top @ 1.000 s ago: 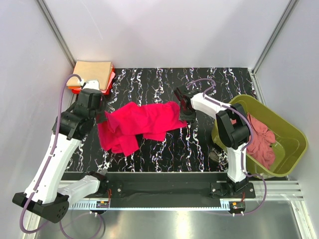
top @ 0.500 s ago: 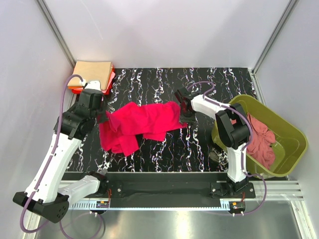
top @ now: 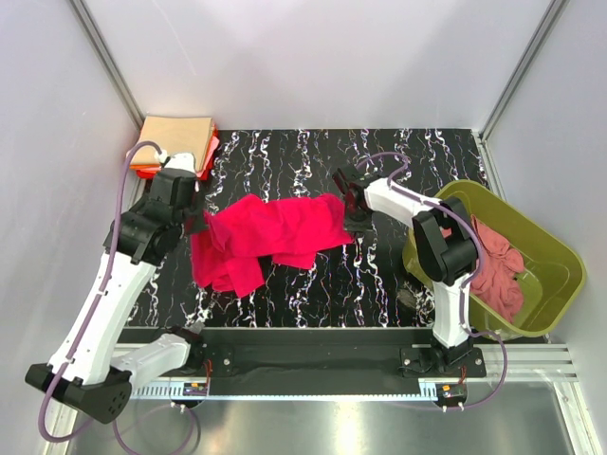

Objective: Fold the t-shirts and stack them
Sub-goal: Flatten the tshirt out

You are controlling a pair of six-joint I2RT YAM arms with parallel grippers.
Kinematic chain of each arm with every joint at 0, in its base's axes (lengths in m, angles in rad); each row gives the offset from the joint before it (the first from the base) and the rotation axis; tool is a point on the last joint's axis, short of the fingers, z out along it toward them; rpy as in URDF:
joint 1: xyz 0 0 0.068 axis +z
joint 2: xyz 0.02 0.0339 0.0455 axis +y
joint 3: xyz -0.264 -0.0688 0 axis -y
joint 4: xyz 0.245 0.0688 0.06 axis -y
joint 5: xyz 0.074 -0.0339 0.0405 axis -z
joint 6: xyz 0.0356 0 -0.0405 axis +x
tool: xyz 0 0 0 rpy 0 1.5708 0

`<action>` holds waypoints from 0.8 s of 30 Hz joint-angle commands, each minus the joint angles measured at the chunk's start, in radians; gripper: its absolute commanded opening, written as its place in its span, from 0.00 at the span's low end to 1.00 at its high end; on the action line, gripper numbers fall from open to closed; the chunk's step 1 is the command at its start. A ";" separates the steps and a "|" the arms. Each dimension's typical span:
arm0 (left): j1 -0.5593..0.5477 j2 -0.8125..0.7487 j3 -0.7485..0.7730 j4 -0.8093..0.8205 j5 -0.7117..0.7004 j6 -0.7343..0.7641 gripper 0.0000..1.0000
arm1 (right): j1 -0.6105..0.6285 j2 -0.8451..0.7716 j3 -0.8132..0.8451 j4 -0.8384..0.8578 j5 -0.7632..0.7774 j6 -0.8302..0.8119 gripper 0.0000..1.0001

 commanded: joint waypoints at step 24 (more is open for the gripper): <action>0.004 -0.201 0.471 0.086 0.202 -0.014 0.00 | -0.030 -0.847 0.448 -0.344 0.029 0.041 0.00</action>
